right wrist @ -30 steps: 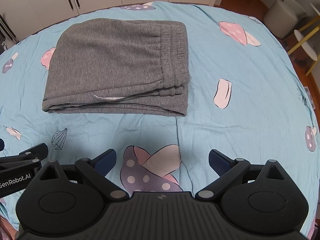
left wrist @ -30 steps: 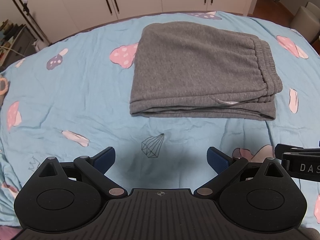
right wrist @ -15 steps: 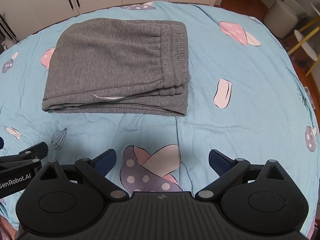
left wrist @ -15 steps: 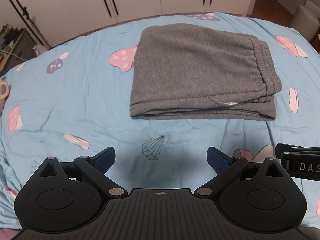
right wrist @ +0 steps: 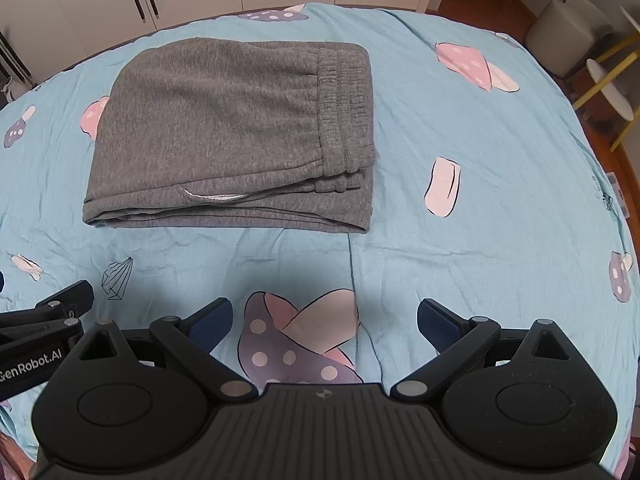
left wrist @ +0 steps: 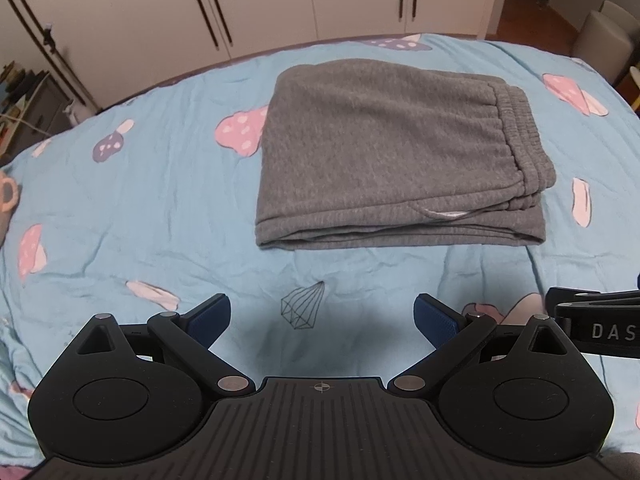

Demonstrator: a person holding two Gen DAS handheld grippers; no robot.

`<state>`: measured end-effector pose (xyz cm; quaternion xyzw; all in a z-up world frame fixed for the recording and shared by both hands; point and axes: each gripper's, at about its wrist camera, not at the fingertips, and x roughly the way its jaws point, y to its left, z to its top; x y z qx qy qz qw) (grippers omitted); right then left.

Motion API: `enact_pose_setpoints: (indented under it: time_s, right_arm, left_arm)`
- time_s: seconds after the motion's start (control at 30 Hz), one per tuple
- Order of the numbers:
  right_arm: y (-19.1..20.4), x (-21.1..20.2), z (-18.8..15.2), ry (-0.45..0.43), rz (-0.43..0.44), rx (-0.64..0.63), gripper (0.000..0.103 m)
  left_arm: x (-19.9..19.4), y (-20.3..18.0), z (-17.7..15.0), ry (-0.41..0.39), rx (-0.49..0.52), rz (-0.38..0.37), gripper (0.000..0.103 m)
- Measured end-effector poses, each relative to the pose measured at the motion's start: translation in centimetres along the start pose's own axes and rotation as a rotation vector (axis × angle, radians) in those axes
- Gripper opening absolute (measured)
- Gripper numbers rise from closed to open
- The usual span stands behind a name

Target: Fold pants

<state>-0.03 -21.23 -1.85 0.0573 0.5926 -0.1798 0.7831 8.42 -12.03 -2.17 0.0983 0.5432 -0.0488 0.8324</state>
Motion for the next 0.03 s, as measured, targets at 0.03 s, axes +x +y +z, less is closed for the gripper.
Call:
enact_pose_setpoints:
  time_s: [0.03]
  right_arm:
    - [-0.02, -0.02, -0.01, -0.001, 0.000, -0.001, 0.099]
  left_arm:
    - [-0.08, -0.05, 0.01, -0.005, 0.000, 0.002, 0.101]
